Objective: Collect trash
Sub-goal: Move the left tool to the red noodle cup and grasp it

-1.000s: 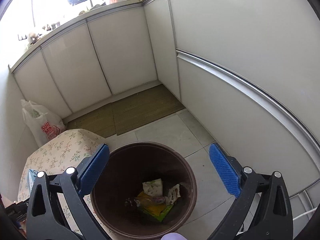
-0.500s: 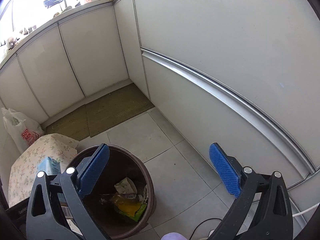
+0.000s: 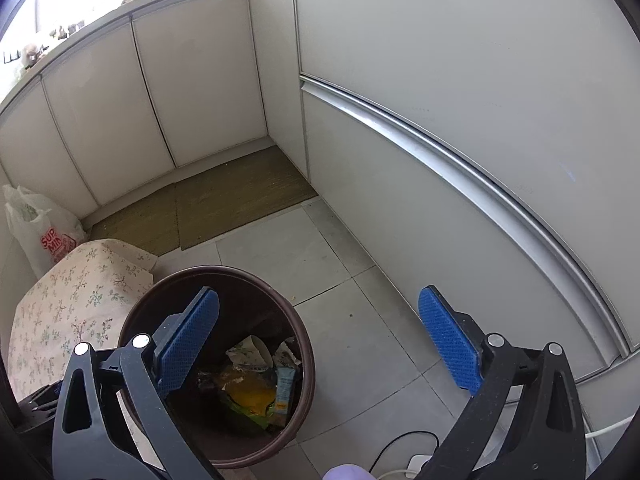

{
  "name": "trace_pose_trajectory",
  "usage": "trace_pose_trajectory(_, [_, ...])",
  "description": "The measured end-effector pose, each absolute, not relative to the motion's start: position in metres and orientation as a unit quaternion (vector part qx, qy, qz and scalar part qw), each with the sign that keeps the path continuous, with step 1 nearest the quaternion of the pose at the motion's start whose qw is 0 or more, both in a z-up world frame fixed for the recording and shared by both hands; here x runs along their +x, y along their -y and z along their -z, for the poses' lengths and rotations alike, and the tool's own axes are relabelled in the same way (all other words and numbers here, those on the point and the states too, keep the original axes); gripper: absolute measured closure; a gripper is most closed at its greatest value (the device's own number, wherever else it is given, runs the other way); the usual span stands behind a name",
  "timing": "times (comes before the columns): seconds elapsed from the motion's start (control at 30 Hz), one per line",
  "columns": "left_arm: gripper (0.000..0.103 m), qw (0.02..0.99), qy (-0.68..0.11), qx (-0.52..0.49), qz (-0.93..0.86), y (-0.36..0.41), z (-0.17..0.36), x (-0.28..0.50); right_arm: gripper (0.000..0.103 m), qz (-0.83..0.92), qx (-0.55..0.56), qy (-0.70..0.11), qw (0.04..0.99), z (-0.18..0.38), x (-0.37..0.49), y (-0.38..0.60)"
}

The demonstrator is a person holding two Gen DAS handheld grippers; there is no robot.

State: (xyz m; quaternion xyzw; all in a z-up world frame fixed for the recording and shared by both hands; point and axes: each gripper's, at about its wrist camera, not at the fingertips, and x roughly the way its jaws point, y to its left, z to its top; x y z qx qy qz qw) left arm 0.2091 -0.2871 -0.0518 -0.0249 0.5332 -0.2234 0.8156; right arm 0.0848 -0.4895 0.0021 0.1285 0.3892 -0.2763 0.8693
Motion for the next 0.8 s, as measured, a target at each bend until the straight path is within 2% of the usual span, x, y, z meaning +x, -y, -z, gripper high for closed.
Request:
trace_pose_trajectory(0.2, [0.024, 0.843, -0.513, 0.02, 0.162, 0.245, 0.057, 0.202, 0.007, 0.245, 0.097, -0.407, 0.875, 0.002, 0.101, 0.458])
trace_pose_trajectory(0.33, [0.024, 0.851, -0.51, 0.01, 0.126, 0.194, 0.06, 0.199, 0.007, 0.21, 0.07, -0.414, 0.883, 0.003, 0.114, 0.425])
trace_pose_trajectory(0.6, [0.024, 0.874, -0.484, -0.046, 0.002, 0.039, 0.051, 0.186, 0.007, 0.132, 0.013, -0.433, 0.892, 0.012, 0.144, 0.347])
trace_pose_trajectory(0.8, [0.023, 0.87, -0.473, -0.051, -0.129, -0.085, 0.047, 0.178, 0.007, 0.076, -0.024, -0.447, 0.891, 0.02, 0.159, 0.285])
